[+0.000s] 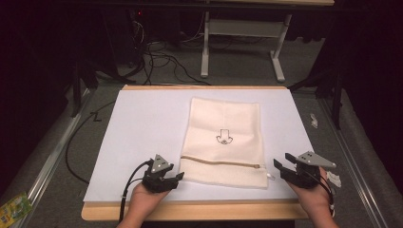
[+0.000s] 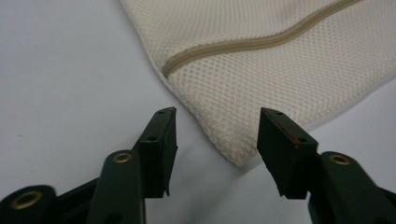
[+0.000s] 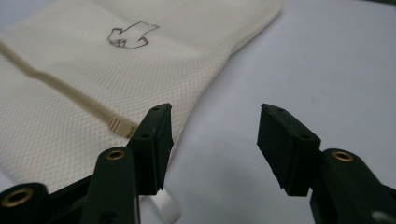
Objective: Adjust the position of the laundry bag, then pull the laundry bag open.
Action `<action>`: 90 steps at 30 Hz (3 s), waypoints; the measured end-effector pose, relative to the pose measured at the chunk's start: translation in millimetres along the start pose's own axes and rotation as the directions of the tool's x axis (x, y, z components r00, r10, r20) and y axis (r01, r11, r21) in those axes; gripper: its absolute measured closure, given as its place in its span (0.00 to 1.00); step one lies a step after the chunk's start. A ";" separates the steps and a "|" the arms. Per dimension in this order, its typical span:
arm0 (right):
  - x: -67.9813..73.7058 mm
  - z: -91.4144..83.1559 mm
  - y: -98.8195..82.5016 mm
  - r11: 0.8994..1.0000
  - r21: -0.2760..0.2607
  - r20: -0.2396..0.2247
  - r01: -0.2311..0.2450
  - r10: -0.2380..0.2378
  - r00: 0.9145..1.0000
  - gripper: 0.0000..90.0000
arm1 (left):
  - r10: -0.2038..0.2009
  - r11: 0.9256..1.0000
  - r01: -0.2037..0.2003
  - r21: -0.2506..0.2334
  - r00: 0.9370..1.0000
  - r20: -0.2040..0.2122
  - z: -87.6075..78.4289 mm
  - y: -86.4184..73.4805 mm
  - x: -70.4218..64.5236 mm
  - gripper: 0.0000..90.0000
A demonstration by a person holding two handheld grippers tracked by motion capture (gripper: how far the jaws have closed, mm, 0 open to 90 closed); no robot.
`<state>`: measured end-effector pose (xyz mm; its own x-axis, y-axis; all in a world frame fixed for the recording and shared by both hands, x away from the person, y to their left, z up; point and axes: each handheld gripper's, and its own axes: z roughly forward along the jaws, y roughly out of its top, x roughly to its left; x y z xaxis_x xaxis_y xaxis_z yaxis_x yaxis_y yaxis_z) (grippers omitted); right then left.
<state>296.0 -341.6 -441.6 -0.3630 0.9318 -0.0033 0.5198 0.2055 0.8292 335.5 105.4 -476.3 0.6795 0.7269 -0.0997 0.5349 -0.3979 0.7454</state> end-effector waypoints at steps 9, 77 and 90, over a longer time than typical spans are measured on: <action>-10.9 0.8 -5.7 1.000 -0.003 -0.019 -0.018 0.018 1.000 0.51 | -0.021 1.000 0.021 0.013 0.999 0.034 5.9 -0.4 -2.2 0.89; 18.8 39.5 -13.1 0.980 0.198 -0.118 -0.006 0.030 0.993 0.77 | -0.029 0.987 0.009 -0.159 0.992 -0.126 -33.9 -7.9 15.0 0.35; 17.4 36.0 -10.6 0.983 0.184 -0.155 0.011 0.018 0.988 0.92 | -0.040 0.983 0.028 -0.182 0.997 -0.063 -36.1 -1.8 6.7 0.41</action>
<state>312.0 -316.8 -470.6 -0.4690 0.8778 0.0977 0.6493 0.2677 0.7119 320.9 131.2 -454.5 0.6245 0.7761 -0.0879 0.4539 -0.2689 0.8495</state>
